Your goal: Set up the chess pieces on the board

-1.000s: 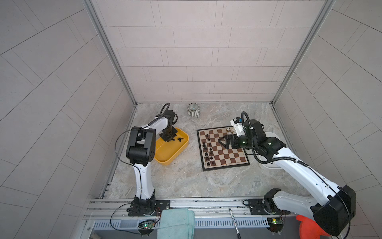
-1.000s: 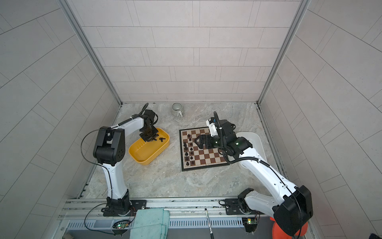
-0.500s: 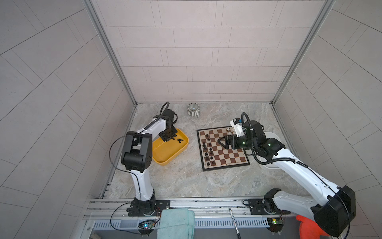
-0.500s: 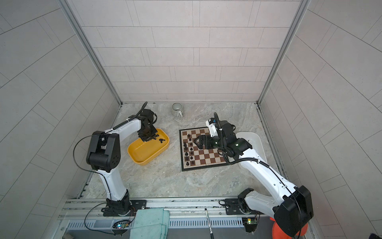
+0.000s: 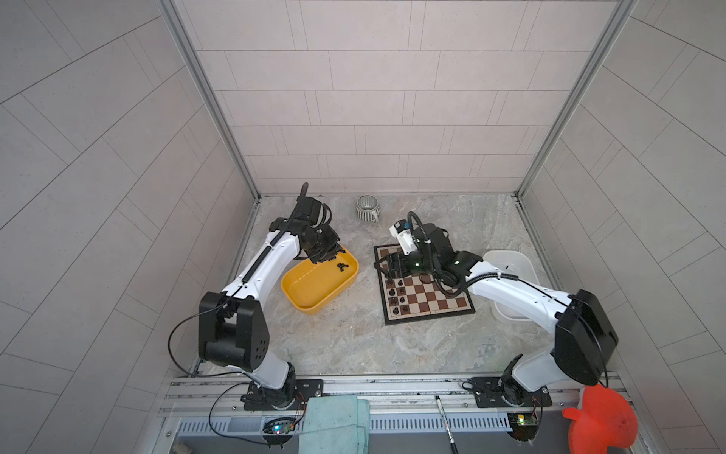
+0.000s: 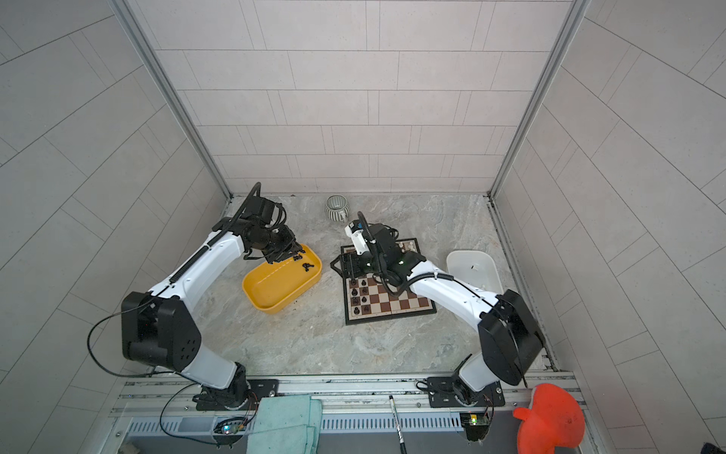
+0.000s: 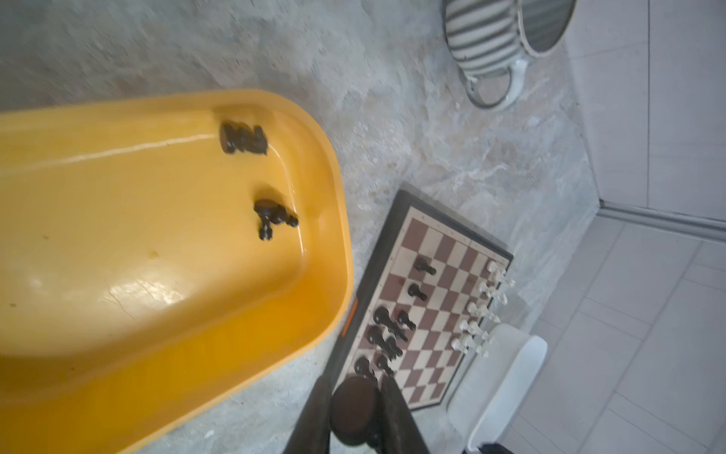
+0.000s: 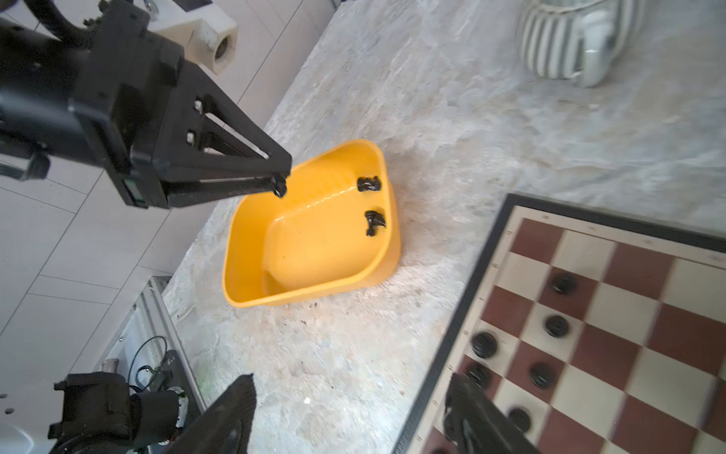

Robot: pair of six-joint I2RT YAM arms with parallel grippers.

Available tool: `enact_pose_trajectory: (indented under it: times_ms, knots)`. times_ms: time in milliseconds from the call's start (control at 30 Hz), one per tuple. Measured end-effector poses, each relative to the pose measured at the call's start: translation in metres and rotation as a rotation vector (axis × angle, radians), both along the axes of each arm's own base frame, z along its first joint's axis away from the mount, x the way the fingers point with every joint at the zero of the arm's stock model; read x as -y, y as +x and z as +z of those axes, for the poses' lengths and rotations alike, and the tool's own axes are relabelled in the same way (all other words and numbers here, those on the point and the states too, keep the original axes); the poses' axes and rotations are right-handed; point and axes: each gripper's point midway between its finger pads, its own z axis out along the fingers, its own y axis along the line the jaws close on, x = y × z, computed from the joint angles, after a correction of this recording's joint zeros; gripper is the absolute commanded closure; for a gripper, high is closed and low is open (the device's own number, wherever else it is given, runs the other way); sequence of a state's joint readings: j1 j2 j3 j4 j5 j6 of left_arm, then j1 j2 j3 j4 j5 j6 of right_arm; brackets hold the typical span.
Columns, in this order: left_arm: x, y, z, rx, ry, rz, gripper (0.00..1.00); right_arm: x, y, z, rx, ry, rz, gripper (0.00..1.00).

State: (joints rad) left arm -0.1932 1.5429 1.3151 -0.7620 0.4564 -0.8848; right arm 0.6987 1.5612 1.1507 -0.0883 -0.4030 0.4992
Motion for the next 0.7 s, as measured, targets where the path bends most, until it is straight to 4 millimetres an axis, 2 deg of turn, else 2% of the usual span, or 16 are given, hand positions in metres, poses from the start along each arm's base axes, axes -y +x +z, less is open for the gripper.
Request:
enact_pose_trajectory:
  times_ms: [100,233,400,700]
  knots:
    - [0.01,-0.01,0.008,-0.006,-0.052,-0.027,0.83,-0.027,0.008,0.004,0.032,0.007,0.039,0.4]
    - [0.019,-0.016,0.015,-0.007,-0.096,-0.05,0.83,-0.049,0.016,0.007,0.048,0.016,0.066,0.45]
    - [0.023,-0.021,0.024,0.002,-0.126,-0.059,0.83,-0.062,0.025,0.007,0.051,0.022,0.078,0.53]
    - [0.023,-0.024,0.025,0.003,-0.139,-0.05,0.83,-0.073,0.024,0.013,0.048,0.032,0.106,0.7]
